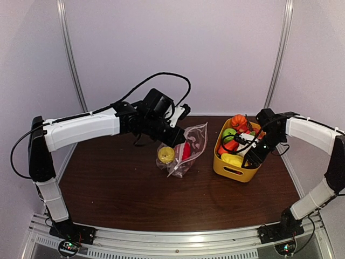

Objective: Place the food in the zip-top bag and seal the zipper
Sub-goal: Pick up the fake fruit from the bin, then place the fake fruit in the zipper food storage bag.

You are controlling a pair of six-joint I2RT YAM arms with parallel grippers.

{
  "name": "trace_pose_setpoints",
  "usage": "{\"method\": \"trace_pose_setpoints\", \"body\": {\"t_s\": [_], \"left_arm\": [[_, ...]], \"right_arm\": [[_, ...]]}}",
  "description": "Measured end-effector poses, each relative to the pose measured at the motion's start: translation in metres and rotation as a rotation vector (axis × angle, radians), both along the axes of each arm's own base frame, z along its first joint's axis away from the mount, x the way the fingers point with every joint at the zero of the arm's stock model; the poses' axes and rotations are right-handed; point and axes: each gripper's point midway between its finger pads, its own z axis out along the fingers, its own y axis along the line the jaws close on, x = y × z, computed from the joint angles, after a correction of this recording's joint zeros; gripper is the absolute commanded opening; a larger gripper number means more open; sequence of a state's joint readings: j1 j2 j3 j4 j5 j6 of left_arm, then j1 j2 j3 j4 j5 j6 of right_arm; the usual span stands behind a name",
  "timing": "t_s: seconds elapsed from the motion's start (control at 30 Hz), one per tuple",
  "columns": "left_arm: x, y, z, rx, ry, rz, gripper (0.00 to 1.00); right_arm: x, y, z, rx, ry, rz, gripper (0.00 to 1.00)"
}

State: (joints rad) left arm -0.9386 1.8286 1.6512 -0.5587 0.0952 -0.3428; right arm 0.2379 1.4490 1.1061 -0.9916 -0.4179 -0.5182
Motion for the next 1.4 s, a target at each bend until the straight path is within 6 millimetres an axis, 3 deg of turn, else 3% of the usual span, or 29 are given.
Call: {"method": "trace_pose_setpoints", "body": {"t_s": [0.2,0.3,0.5,0.67,0.77,0.93,1.0,1.07,1.17,1.4], "left_arm": [[-0.002,-0.001,-0.005,-0.01,0.019,0.003,0.0],[-0.001,-0.003,-0.004,-0.021,0.021,0.006,0.0],[-0.001,-0.004,-0.003,-0.035,0.026,0.014,0.0],[0.0,-0.005,-0.003,-0.044,0.029,0.02,0.0],[0.0,-0.005,-0.003,-0.048,0.031,0.024,0.0],[0.001,-0.006,-0.003,-0.058,0.039,0.034,0.0],[0.001,-0.007,-0.002,-0.066,0.041,0.04,0.0],[0.002,-0.008,0.0,-0.081,0.042,0.048,0.0],[0.005,-0.012,0.004,-0.113,0.047,0.067,0.0],[0.016,-0.028,0.004,-0.191,0.077,0.115,0.0]], "right_arm": [[-0.003,0.015,-0.005,0.076,0.052,0.037,0.74],[-0.004,0.021,-0.005,0.114,0.064,0.056,0.71],[-0.003,0.032,-0.006,0.154,0.084,0.068,0.37],[-0.001,0.033,-0.002,0.158,0.078,0.062,0.32],[0.003,0.033,0.017,0.165,0.027,0.057,0.32],[0.007,0.031,0.085,0.196,-0.176,0.049,0.31],[0.001,0.033,0.113,0.224,-0.243,0.056,0.3],[-0.008,0.04,0.129,0.254,-0.26,0.078,0.28],[-0.026,0.059,0.137,0.311,-0.209,0.137,0.28],[-0.053,0.102,0.13,0.373,-0.018,0.251,0.3]]}}
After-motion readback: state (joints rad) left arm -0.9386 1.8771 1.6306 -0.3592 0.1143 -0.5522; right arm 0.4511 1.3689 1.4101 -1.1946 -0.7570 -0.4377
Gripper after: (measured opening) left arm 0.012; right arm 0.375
